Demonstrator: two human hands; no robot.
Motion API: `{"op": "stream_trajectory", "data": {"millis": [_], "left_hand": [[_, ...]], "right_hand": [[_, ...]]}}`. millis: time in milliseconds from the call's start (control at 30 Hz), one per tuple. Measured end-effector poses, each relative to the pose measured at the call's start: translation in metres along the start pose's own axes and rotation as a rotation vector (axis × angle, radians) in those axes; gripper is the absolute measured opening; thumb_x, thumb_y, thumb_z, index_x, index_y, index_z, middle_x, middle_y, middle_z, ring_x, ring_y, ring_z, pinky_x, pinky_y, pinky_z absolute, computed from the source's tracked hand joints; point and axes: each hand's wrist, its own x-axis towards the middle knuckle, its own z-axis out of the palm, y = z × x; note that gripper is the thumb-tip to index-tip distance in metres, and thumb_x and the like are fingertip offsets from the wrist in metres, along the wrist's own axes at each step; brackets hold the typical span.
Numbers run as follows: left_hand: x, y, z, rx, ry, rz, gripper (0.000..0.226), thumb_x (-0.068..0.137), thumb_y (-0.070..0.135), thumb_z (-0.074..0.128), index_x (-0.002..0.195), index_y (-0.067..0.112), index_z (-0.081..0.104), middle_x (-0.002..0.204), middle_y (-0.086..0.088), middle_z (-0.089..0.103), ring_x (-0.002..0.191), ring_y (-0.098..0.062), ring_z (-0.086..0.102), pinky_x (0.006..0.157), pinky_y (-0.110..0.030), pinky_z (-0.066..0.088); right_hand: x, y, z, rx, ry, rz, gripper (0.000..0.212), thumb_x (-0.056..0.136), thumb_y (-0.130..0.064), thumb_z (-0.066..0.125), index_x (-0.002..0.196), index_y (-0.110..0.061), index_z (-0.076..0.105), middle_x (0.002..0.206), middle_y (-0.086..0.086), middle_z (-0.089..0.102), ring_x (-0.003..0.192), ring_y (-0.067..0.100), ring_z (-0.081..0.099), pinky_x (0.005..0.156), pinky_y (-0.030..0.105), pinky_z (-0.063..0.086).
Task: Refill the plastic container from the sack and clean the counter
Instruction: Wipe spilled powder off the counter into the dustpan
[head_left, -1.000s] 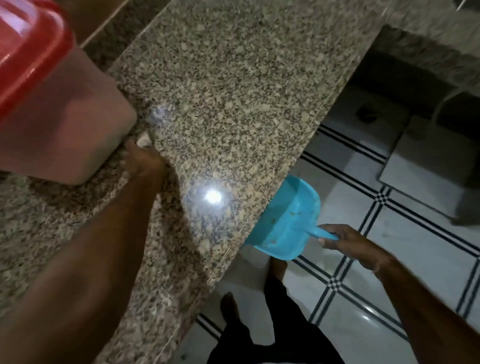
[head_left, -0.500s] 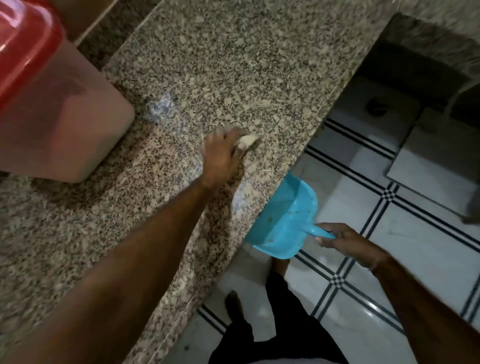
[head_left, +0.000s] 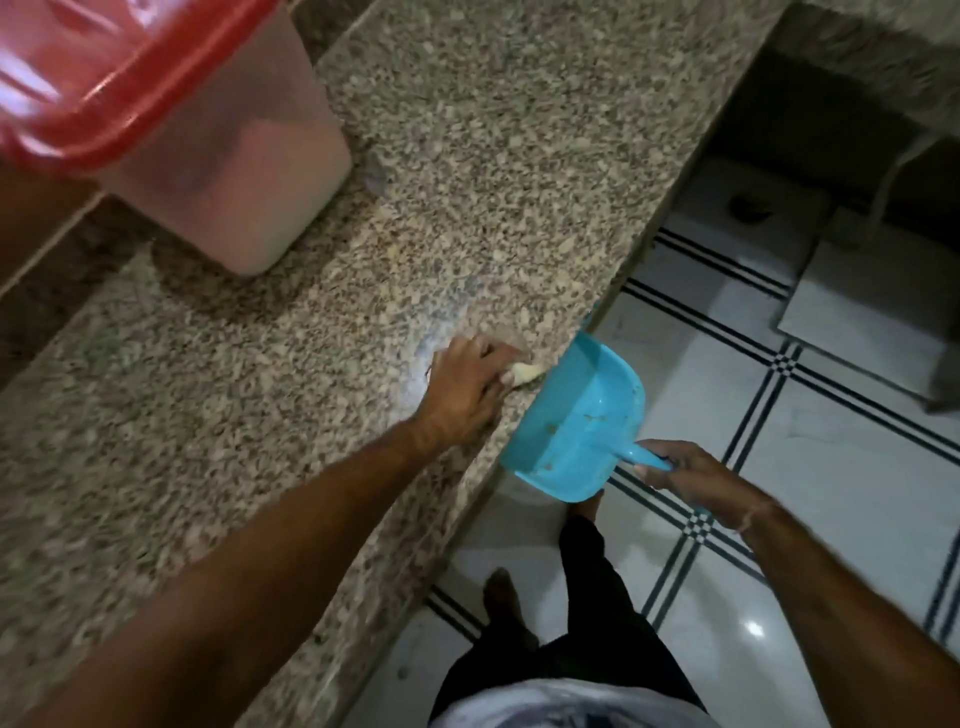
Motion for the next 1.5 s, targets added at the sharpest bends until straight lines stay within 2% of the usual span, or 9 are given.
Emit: {"op": "stream_trajectory", "data": {"millis": [233, 333, 433, 600, 800, 967, 1100, 1367, 1500], "left_hand": [[-0.138, -0.005, -0.021, -0.016, 0.003, -0.055, 0.05, 0.103, 0.062, 0.024, 0.123, 0.039, 0.063, 0.108, 0.001, 0.059, 0.095, -0.028, 0.056, 0.08, -0.047, 0.045], [-0.143, 0.011, -0.048, -0.216, 0.115, -0.134, 0.044, 0.104, 0.05, 0.037, 0.11, 0.019, 0.068, 0.093, -0.003, 0.064, 0.086, -0.02, 0.064, 0.073, -0.042, 0.053], [-0.166, 0.004, -0.078, -0.285, 0.38, -0.42, 0.033, 0.104, 0.04, 0.041, 0.097, 0.015, 0.063, 0.083, 0.008, 0.061, 0.074, 0.005, 0.061, 0.057, -0.014, 0.049], [-0.204, -0.021, -0.07, 0.05, 0.317, -1.151, 0.03, 0.105, 0.032, 0.05, 0.134, 0.025, 0.054, 0.139, -0.017, 0.05, 0.121, -0.036, 0.051, 0.104, -0.054, 0.045], [-0.157, 0.045, -0.029, -0.054, 0.15, -0.786, 0.026, 0.103, 0.031, 0.052, 0.127, 0.025, 0.059, 0.128, -0.011, 0.055, 0.116, -0.03, 0.052, 0.103, -0.05, 0.044], [-0.193, 0.013, -0.057, -0.067, 0.357, -1.04, 0.027, 0.1, 0.045, 0.057, 0.122, 0.031, 0.054, 0.117, -0.007, 0.057, 0.095, -0.021, 0.057, 0.086, -0.042, 0.055], [-0.238, 0.024, -0.063, 0.052, 0.394, -1.352, 0.034, 0.102, 0.031, 0.054, 0.136, 0.032, 0.051, 0.14, -0.017, 0.049, 0.123, -0.033, 0.049, 0.102, -0.047, 0.039], [-0.163, 0.098, -0.021, -0.079, 0.26, -1.051, 0.034, 0.099, 0.027, 0.058, 0.132, 0.032, 0.053, 0.134, -0.007, 0.051, 0.12, -0.025, 0.049, 0.098, -0.042, 0.037], [-0.187, 0.079, -0.038, -0.063, 0.38, -1.173, 0.031, 0.099, 0.037, 0.061, 0.13, 0.031, 0.055, 0.136, -0.009, 0.05, 0.118, -0.024, 0.05, 0.101, -0.044, 0.039]], "right_hand": [[-0.047, 0.025, 0.079, -0.037, -0.07, 0.007, 0.023, 0.096, -0.008, 0.069, 0.116, -0.016, 0.074, 0.102, -0.001, 0.074, 0.086, 0.005, 0.068, 0.072, 0.015, 0.054], [-0.067, 0.029, 0.1, -0.059, -0.052, -0.001, 0.021, 0.096, -0.008, 0.069, 0.114, -0.017, 0.073, 0.094, -0.002, 0.07, 0.084, 0.011, 0.061, 0.07, 0.016, 0.052], [-0.083, 0.032, 0.111, -0.067, -0.023, 0.015, 0.02, 0.097, -0.009, 0.068, 0.115, -0.017, 0.072, 0.091, 0.0, 0.066, 0.083, 0.013, 0.058, 0.073, 0.018, 0.05], [-0.1, 0.035, 0.121, -0.066, 0.001, 0.009, 0.02, 0.097, -0.003, 0.065, 0.114, -0.013, 0.072, 0.085, 0.001, 0.062, 0.082, 0.016, 0.054, 0.073, 0.024, 0.047], [-0.105, 0.027, 0.129, -0.142, 0.022, 0.033, 0.015, 0.097, -0.008, 0.068, 0.11, -0.009, 0.074, 0.082, 0.002, 0.062, 0.081, 0.018, 0.054, 0.073, 0.024, 0.048], [-0.107, 0.012, 0.129, -0.152, -0.008, 0.038, 0.016, 0.098, -0.004, 0.064, 0.089, -0.016, 0.069, 0.068, -0.009, 0.056, 0.064, 0.008, 0.05, 0.055, 0.011, 0.043], [-0.104, 0.01, 0.125, -0.187, -0.023, 0.064, 0.017, 0.098, -0.007, 0.065, 0.091, -0.022, 0.069, 0.074, -0.006, 0.06, 0.071, 0.012, 0.053, 0.061, 0.015, 0.046], [-0.08, 0.005, 0.122, -0.253, -0.098, 0.078, 0.016, 0.098, -0.009, 0.065, 0.112, -0.005, 0.072, 0.086, 0.005, 0.061, 0.082, 0.018, 0.054, 0.074, 0.027, 0.046], [-0.062, 0.002, 0.109, -0.276, -0.132, 0.055, 0.023, 0.097, -0.009, 0.068, 0.119, -0.007, 0.073, 0.098, 0.011, 0.068, 0.092, 0.022, 0.06, 0.084, 0.034, 0.05]]}}
